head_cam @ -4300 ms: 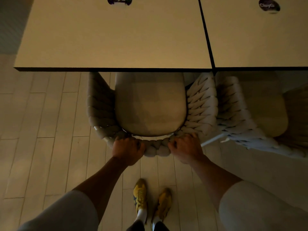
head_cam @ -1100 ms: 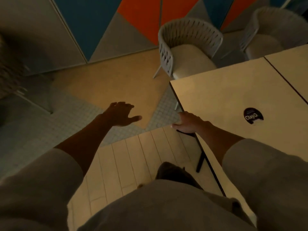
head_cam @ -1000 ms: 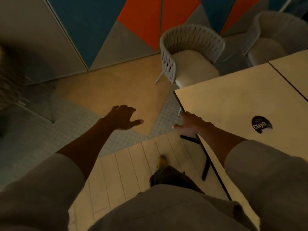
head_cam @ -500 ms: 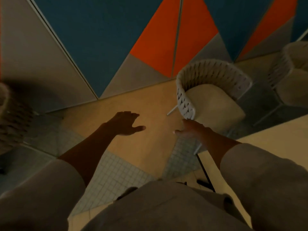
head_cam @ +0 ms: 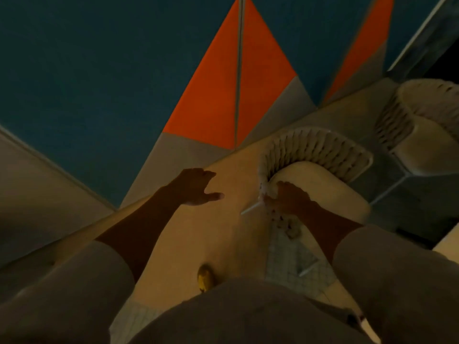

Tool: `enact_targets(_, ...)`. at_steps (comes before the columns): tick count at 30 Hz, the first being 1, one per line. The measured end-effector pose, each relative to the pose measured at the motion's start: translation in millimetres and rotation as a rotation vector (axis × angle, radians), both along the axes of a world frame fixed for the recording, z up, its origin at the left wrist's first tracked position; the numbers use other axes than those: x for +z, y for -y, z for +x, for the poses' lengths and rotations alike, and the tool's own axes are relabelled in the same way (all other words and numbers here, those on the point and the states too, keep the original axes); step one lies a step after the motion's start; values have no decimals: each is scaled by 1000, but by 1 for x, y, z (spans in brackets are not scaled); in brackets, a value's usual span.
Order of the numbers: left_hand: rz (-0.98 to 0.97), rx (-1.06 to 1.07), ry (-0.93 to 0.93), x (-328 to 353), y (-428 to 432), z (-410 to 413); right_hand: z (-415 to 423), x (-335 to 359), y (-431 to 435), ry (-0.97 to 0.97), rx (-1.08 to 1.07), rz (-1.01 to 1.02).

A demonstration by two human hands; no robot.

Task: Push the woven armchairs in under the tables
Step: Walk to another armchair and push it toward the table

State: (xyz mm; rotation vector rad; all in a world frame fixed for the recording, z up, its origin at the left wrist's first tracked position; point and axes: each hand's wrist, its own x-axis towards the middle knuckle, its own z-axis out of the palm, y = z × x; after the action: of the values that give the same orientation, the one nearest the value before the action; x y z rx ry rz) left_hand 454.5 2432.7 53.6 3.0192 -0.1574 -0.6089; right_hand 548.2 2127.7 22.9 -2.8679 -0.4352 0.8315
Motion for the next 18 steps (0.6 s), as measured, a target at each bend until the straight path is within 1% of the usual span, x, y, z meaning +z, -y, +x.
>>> enact_targets(2,20,-61,10,7,-30,51,26,5,-23,13,-63,-39)
enact_targets(4,33,-124,33,13,-51,100,51,6,-41,49,-141,-22)
enact_targets(8,8,-269,84,26,-66,190,100,12,-64,78,-237,14)
enact_targets(11,25,-361,104,28,-76,255,144,16,-72,51,-318,13)
enact_targets(14,25,-407,94,28,-83,312,194,0,-78,3,-368,-9)
enact_targets(18,25,-498,69,20,-88,397,266,-30,-92,-64,-437,35)
